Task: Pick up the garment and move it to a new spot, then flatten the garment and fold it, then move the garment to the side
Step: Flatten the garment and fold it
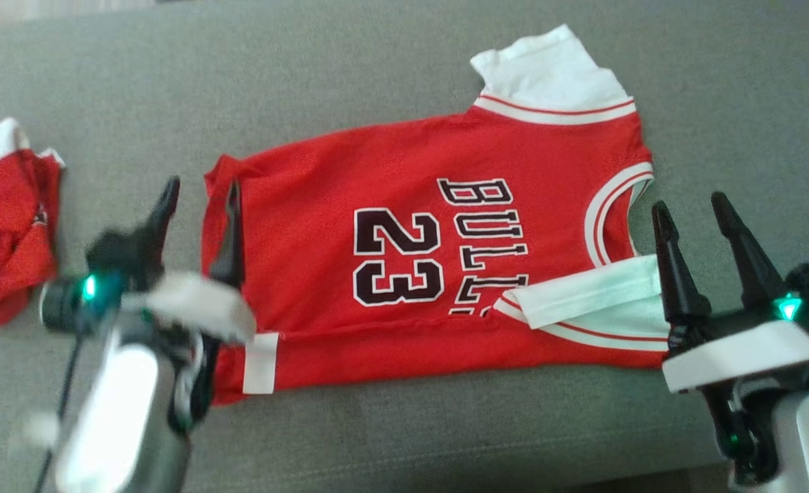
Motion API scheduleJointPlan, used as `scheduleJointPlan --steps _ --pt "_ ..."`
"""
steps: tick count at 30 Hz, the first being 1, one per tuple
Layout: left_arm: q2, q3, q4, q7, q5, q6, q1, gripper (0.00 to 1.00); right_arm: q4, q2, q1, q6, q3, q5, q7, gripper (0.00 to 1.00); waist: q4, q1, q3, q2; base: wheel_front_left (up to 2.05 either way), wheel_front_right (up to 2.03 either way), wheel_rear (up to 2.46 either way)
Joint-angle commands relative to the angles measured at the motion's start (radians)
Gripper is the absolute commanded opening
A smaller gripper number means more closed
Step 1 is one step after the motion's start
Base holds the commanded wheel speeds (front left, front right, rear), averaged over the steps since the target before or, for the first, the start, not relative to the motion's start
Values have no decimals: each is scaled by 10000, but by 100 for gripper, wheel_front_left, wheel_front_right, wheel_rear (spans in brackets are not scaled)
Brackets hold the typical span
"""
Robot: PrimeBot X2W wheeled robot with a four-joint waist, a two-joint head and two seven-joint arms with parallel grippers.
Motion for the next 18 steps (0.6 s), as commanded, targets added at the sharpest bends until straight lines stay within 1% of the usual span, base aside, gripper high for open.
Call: scheduleJointPlan --steps 1,6,10,13,14,15,18 --pt "102 304 152 234 -134 -157 -874 100 -277 -44 -421 35 272 80 -7 100 -88 0 332 -1 0 0 0" --pt "213 442 2398 1184 -611 -664 -2635 100 21 -11 -673 35 473 233 -70 100 -393 0 789 -1 0 0 0" --pt "280 625 4122 1789 -970 -851 -3572 100 281 55 -773 35 545 348 -128 100 -617 0 968 -1 0 0 0" --pt "307 712 5014 1901 -1144 -963 -4028 100 473 101 -795 35 538 437 -177 100 -721 0 1035 -1 0 0 0" --pt "312 730 5223 1851 -1183 -1007 -4142 42 522 111 -793 35 531 452 -194 100 -738 0 1049 -1 0 0 0" --pt "310 751 5413 1805 -1231 -1047 -4236 0 573 128 -782 35 512 479 -196 100 -751 0 1060 -1 0 0 0" --pt "331 769 5852 1683 -1322 -1168 -4431 0 736 135 -774 35 432 547 -167 100 -752 0 1062 -1 0 0 0"
